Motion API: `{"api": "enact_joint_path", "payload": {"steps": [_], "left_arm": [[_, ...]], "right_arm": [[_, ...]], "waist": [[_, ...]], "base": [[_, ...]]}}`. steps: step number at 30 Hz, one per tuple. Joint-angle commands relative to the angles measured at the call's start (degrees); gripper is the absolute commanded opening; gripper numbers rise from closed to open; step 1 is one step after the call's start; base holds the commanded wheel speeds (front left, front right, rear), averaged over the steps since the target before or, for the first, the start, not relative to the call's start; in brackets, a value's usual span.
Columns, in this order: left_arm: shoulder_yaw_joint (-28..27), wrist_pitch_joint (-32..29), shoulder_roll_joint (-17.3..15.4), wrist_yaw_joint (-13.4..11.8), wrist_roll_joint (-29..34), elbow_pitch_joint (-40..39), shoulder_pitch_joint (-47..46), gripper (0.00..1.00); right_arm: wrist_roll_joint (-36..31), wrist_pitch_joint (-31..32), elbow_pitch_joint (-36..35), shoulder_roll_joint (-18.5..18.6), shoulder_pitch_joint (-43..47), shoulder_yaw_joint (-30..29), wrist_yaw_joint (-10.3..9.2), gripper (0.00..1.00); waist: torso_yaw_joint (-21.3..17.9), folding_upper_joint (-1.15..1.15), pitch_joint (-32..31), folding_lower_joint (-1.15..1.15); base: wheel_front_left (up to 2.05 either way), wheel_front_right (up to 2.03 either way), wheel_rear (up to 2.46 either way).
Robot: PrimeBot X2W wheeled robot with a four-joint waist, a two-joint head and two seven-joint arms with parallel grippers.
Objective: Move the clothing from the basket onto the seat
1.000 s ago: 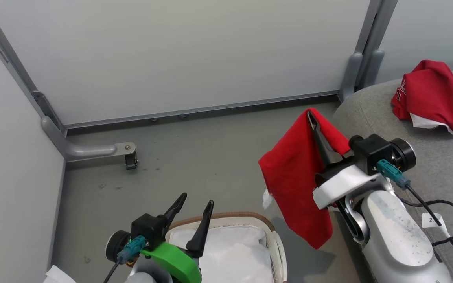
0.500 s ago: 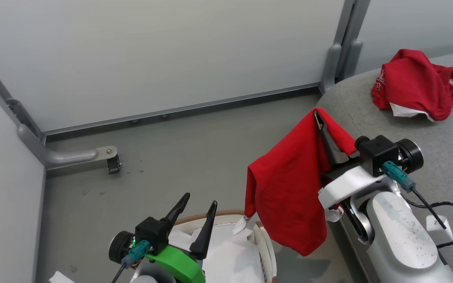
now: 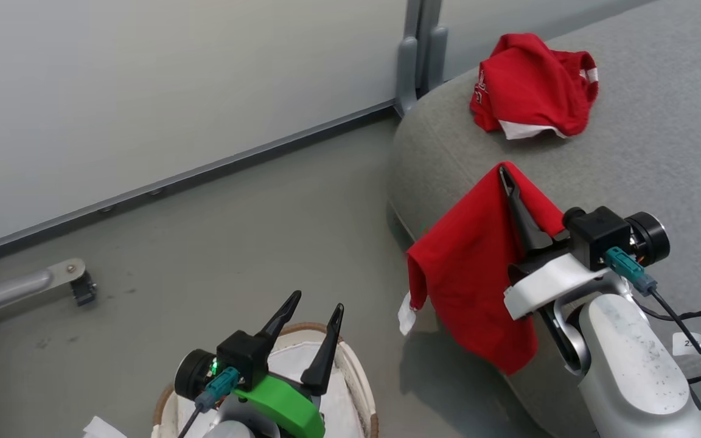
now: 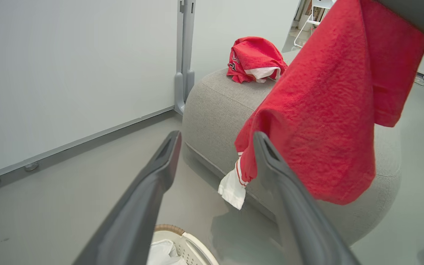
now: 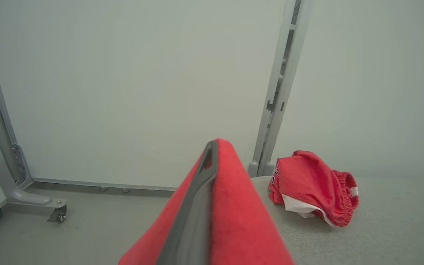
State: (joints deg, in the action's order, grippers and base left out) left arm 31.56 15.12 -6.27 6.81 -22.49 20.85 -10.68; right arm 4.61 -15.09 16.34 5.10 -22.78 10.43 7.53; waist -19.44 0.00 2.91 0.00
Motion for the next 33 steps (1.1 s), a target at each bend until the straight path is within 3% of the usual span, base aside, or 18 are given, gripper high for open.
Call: {"api": "enact_joint_path", "payload": {"steps": [1,9,20,26,33], "left_arm": [[-0.07,0.04,0.03,0.32,0.62,0.28,-1.00,1.00],[0.54,0.04,0.50,0.61,1.20,0.83,-1.00,1.00],[1.57,0.04,0.19,0.72,1.36,1.02,-1.84,1.00],[1.92,0.04,0.11,0.75,1.31,0.63,-3.45,1.00],[2.47,0.04,-0.19,0.76,1.64,0.01,-5.28,1.00]], "right_arm": [[0.09,-0.12,-0.41,0.15,1.07,-0.34,-0.08,0.00],[-0.17,-0.12,-0.81,0.15,2.58,-2.15,-0.08,0.00],[-0.82,-0.12,-1.02,2.18,0.74,-5.63,-0.08,0.00],[-2.39,-0.13,0.33,6.09,-7.17,-8.25,-0.08,0.00],[-2.90,0.14,3.90,14.23,-21.34,-11.05,-0.08,0.00]], "waist": [[-4.73,0.00,1.84,0.00],[-6.61,0.00,1.89,0.00],[-3.16,0.00,3.83,0.00],[-0.12,0.00,6.80,0.00],[3.04,0.00,9.73,0.00]], "base": [[0.00,0.00,0.00],[0.00,0.00,0.00],[0.00,0.00,0.00],[0.00,0.00,0.00],[0.00,0.00,0.00]]}}
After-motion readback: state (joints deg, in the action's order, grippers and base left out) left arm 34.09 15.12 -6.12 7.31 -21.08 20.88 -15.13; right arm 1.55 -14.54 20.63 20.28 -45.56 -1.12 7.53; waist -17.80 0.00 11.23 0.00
